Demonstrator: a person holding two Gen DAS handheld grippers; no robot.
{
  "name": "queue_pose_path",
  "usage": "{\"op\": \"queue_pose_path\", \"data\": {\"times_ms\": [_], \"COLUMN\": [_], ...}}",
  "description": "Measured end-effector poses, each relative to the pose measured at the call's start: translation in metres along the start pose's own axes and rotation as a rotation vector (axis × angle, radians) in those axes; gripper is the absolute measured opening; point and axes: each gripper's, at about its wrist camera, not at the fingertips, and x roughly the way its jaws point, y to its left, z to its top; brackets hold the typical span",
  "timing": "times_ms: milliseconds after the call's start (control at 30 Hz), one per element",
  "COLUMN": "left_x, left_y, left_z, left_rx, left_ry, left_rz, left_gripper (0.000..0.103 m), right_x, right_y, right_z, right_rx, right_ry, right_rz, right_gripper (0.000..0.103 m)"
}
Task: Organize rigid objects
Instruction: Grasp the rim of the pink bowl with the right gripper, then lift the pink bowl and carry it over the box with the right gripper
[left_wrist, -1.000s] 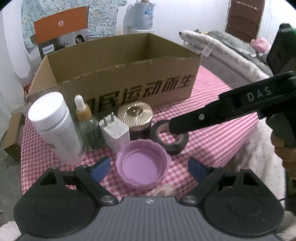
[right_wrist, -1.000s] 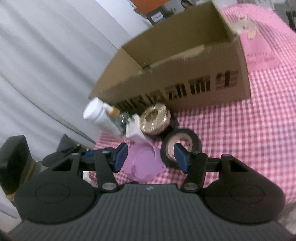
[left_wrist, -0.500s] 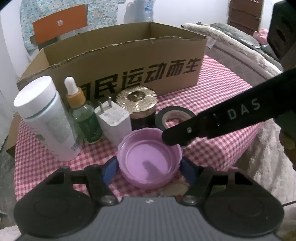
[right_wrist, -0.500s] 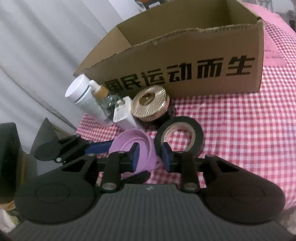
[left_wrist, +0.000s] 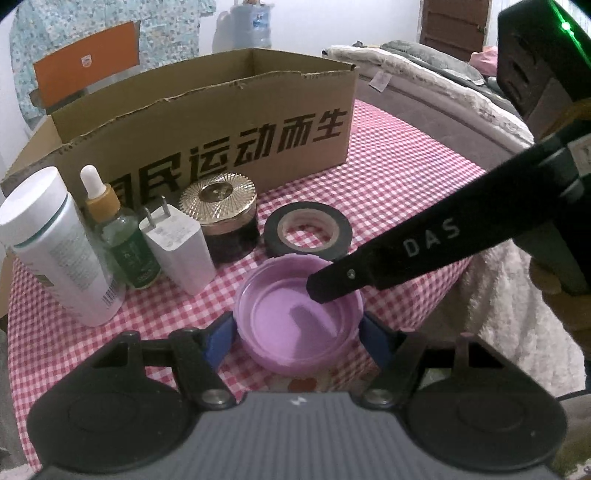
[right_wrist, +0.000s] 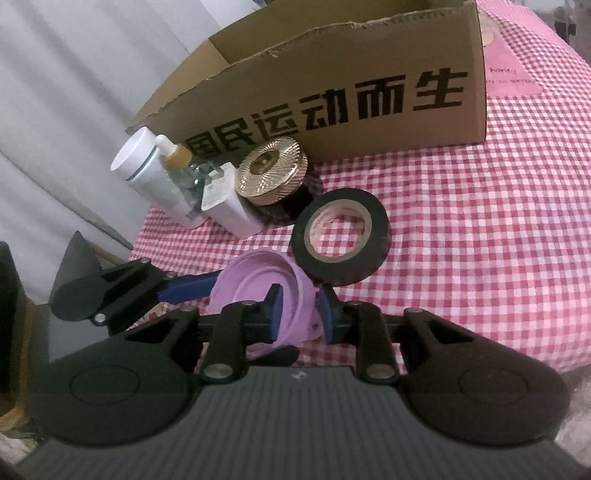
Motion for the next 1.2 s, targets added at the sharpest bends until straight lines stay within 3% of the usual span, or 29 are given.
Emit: {"op": "queue_pose_path", "data": {"times_ms": [633, 1200], "left_x": [0.001, -0.043], "left_y": [-0.001, -0.004], "left_z": [0.008, 0.028], "left_rx": [-0.004, 0.014], "left_ry": [0.033, -0.053], "left_rz": [0.036, 0.122], "left_gripper": [0.074, 0.074], "right_x": [-0.004, -0.039], "right_y": [0.004, 0.029], "right_z": [0.005, 0.02], "right_rx": [-0.004, -0.067], "right_ry": [-0.008, -0.104], "right_rz": [0.019, 0.056], "right_gripper": [0.015, 0.016]}}
